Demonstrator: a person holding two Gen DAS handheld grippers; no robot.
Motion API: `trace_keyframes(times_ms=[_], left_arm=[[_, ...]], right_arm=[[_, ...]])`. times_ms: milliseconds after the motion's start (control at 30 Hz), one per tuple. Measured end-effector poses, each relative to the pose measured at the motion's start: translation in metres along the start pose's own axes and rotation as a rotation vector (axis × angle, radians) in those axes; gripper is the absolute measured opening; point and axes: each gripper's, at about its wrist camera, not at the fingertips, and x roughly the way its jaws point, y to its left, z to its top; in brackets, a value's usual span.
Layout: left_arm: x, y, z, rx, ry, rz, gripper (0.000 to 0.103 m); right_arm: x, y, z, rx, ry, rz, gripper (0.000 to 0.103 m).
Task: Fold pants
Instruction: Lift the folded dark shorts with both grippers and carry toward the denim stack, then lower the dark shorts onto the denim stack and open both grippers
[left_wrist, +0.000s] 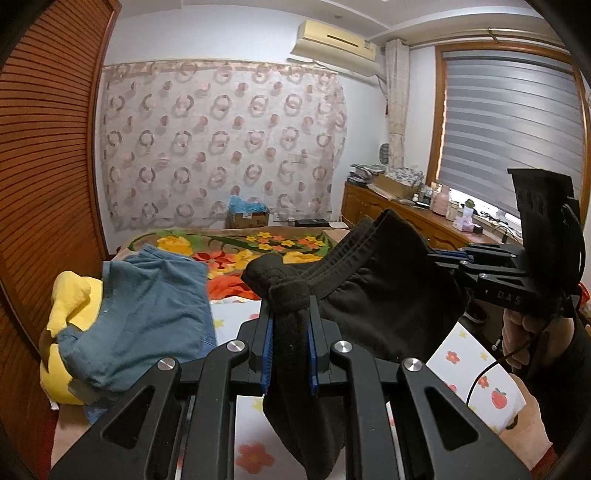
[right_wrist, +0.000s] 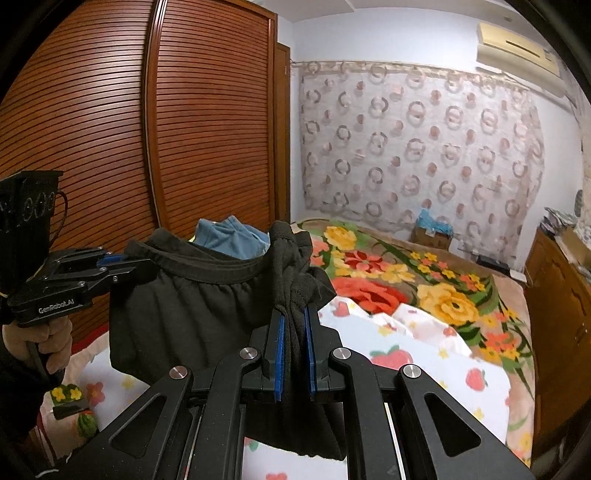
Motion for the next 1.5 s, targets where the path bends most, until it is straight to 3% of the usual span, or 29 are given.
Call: trace_keyframes(times_ms=[767, 1067, 1500], left_arm=[[0.016, 0.079, 0.024, -0.079, -0.048, 0.11, 0.016], [0.012, 0.098, 0.007, -0.128, -0.084, 0.215, 0.016], [0.0, 0.115, -0.017, -0.232, -0.118, 0.281, 0.016]], right_arm=[[0.114, -0.022, 0.057, -0.11, -0.021, 0.074, 0.01], [0.154, -0.02, 0.071, -0.168, -0.056, 0.136, 0.01], [0.21, -0.012, 0.079, -0.245, -0.039, 0.209, 0.01]])
